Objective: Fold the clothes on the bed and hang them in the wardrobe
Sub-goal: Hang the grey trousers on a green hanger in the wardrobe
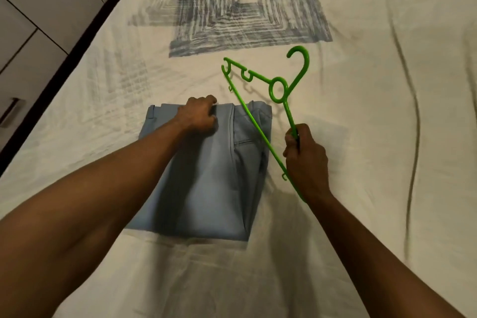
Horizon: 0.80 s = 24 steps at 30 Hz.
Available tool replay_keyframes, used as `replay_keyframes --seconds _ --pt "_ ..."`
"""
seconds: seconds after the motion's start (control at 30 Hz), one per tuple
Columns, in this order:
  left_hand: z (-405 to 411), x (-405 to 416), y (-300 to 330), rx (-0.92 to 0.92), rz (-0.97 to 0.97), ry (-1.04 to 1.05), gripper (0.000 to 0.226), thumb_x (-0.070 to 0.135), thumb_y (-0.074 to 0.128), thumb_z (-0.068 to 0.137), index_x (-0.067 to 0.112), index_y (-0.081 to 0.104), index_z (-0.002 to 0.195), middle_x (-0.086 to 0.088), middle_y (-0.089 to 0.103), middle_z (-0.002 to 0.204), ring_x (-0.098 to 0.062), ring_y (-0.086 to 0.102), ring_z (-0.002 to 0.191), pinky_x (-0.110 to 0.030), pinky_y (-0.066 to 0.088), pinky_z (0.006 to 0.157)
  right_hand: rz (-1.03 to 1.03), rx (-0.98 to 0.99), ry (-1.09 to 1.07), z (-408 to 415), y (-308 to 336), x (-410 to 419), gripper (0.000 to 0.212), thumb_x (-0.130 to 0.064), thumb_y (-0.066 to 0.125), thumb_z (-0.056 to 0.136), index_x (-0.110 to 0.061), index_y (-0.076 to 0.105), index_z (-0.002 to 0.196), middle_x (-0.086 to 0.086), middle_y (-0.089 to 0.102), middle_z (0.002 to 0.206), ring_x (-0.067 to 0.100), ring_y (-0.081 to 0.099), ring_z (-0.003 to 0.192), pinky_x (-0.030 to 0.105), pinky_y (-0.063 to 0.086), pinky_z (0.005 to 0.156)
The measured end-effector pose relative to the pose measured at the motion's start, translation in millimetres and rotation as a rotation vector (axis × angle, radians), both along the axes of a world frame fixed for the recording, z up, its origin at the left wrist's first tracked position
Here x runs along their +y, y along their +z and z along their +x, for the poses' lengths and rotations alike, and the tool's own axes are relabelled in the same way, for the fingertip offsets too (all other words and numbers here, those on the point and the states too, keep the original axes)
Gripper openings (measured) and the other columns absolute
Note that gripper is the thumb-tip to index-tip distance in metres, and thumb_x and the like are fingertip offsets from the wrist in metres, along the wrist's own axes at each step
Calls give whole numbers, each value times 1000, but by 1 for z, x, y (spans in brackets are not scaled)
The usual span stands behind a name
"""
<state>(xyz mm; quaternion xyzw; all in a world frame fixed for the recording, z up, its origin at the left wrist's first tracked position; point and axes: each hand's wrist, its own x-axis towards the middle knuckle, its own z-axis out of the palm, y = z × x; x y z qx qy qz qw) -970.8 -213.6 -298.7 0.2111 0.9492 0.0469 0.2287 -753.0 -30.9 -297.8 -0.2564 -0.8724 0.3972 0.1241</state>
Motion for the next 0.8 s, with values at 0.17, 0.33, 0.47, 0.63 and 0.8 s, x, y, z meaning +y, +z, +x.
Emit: replay_keyframes --seconds 0.17,0.33,0.47,0.63,0.8 --pt "-20 5 -3 6 -129 -38 53 33 65 91 19 45 138 -14 49 137 -34 38 130 -53 32 104 17 5 73 -17 -12 -2 6 -26 45 103 -22 49 102 6 65 76 28 64 70 50 56 68" --pt "-25 -7 5 151 -6 -211 22 39 61 92 18 52 97 -8 56 102 -30 49 106 -41 31 81 19 23 87 -32 -11 -9 21 -39 38 95 -22 50 100 5 66 75 29 63 69 49 54 66" --pt "-24 -29 15 59 213 -271 38 50 50 81 18 57 101 -1 56 89 -29 55 90 -37 41 76 78 26 144 -46 -6 -14 16 -30 46 100 -17 54 105 3 64 75 29 61 68 37 46 59" --pt "-18 -45 24 82 379 -258 38 49 53 82 21 61 106 0 59 87 -26 57 85 -35 44 74 140 75 267 -58 3 -29 6 -17 53 100 -21 56 104 3 65 80 26 61 68 38 50 59" --pt "-22 -68 11 85 33 -185 47 44 60 88 18 54 127 -13 61 118 -37 53 115 -50 45 92 187 96 404 -60 2 -43 9 -20 54 97 -28 52 101 2 66 86 25 62 71 46 55 62"
